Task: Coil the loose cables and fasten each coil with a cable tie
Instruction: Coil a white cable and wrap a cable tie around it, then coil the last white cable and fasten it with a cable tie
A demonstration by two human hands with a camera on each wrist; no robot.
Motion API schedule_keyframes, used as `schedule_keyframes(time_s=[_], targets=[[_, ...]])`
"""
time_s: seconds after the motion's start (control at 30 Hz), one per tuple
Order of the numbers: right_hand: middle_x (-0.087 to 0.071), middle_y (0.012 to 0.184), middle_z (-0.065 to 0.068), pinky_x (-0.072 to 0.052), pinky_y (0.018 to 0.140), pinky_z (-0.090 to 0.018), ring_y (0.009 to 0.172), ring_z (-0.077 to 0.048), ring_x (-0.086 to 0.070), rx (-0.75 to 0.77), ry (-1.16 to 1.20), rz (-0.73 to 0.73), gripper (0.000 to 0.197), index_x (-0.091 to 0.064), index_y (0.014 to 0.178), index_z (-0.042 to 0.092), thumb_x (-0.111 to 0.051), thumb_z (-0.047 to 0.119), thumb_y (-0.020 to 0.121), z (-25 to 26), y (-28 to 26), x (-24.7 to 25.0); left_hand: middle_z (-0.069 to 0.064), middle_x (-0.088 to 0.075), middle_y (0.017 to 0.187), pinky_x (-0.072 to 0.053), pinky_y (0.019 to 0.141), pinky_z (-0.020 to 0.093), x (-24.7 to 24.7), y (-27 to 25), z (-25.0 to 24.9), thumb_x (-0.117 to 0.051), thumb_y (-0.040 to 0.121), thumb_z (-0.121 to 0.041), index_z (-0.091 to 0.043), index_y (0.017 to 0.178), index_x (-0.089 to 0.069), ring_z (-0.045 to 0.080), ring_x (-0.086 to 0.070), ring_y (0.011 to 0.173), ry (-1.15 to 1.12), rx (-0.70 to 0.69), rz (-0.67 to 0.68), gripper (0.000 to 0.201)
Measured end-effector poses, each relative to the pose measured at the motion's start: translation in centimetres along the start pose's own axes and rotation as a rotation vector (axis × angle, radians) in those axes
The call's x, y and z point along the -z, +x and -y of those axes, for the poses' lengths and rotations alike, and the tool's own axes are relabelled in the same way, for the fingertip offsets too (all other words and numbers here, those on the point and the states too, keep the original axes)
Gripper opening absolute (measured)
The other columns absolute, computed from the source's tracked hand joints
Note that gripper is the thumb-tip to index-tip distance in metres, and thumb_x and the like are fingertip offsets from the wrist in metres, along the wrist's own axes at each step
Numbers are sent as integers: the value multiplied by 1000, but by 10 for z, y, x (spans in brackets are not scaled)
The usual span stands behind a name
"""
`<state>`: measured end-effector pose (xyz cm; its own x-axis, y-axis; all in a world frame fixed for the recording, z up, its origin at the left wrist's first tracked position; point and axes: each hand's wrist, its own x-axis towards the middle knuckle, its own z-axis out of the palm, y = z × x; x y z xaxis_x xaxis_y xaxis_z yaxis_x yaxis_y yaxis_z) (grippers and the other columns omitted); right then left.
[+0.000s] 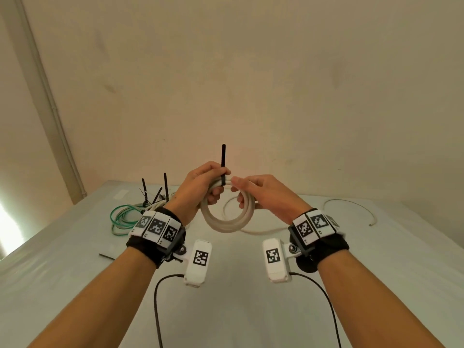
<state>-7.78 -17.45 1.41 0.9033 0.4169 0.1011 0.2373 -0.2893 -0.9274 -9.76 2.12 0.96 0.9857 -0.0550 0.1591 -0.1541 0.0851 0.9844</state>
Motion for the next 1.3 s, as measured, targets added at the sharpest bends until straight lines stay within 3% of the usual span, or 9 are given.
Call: schedule_keyframes(time_s=[0.17, 0.27, 0.43, 0.53, 0.67, 0.8, 1.0, 1.1, 1.3], targets=[[-51, 68, -2, -59, 70, -35, 58, -15, -52, -128, 241, 50, 47, -68, 102, 1, -64, 48, 99, -12, 7, -21, 7, -61, 77, -54, 68, 33, 19, -6, 12, -66, 97, -45, -11, 105, -72, 17, -56, 64, 148, 154, 93, 35], [-50, 65, -3, -54, 57, -30, 55, -16, -51, -227, 361, 18, 41, -65, 100, 2, -64, 43, 101, -14, 14, -32, 6, -67, 86, -59, 77, 34, 37, -10, 20, -68, 98, -35, -11, 114, -73, 17, -64, 74, 220, 184, 145, 29], [-64, 84, -12, -65, 78, -44, 72, -23, -66, -280, 302, 46, 30, -58, 111, 1, -62, 30, 104, -29, 27, -61, 7, -67, 83, -47, 64, 27, 72, -11, 38, -57, 105, -15, -3, 113, -71, 13, -57, 67, 314, 147, -17, 20], [-69, 103, -20, -65, 80, -51, 86, -30, -73, -256, 87, 36, 27, -54, 120, 6, -68, 17, 100, -39, 33, -90, 9, -68, 84, -53, 62, 24, 91, -8, 45, -59, 104, -12, -3, 114, -73, 12, -60, 68, 447, 137, -80, 19], [-69, 98, -18, -65, 78, -54, 83, -31, -74, -246, -18, 28, 16, -52, 105, 14, -66, 8, 98, -46, 54, -121, 21, -76, 95, -60, 74, 31, 126, -4, 52, -70, 96, -13, 0, 113, -72, 21, -70, 79, 546, 161, -143, 21], [-69, 103, -18, -64, 80, -57, 95, -37, -75, -298, 27, 64, 10, -57, 100, 12, -61, 3, 97, -46, 77, -145, 12, -77, 91, -61, 86, 49, 159, -8, 56, -76, 89, -31, -13, 101, -75, 31, -73, 89, 738, 169, -222, 21], [-60, 124, -15, -66, 71, -49, 104, -35, -68, -359, -12, -48, 32, -56, 124, 8, -65, 9, 93, -47, 104, -165, 9, -77, 102, -57, 94, 44, 180, -12, 60, -69, 92, -18, -7, 131, -63, 29, -72, 93, 914, 184, -319, 41], [-61, 129, -18, -52, 71, -30, 109, -34, -65, -335, -387, -48, 35, -55, 130, 4, -61, 20, 100, -59, 107, -168, 11, -77, 97, -62, 86, 45, 185, -17, 64, -67, 93, -15, -7, 120, -71, 31, -74, 89, 904, 251, -282, 28], [-58, 134, -20, -45, 76, -32, 112, -34, -63, -340, -500, -26, 55, -48, 134, 1, -65, 41, 100, -75, 110, -166, 10, -77, 84, -58, 55, 22, 192, -24, 66, -68, 94, -9, -4, 102, -72, 13, -75, 69, 925, 310, -189, 10]])
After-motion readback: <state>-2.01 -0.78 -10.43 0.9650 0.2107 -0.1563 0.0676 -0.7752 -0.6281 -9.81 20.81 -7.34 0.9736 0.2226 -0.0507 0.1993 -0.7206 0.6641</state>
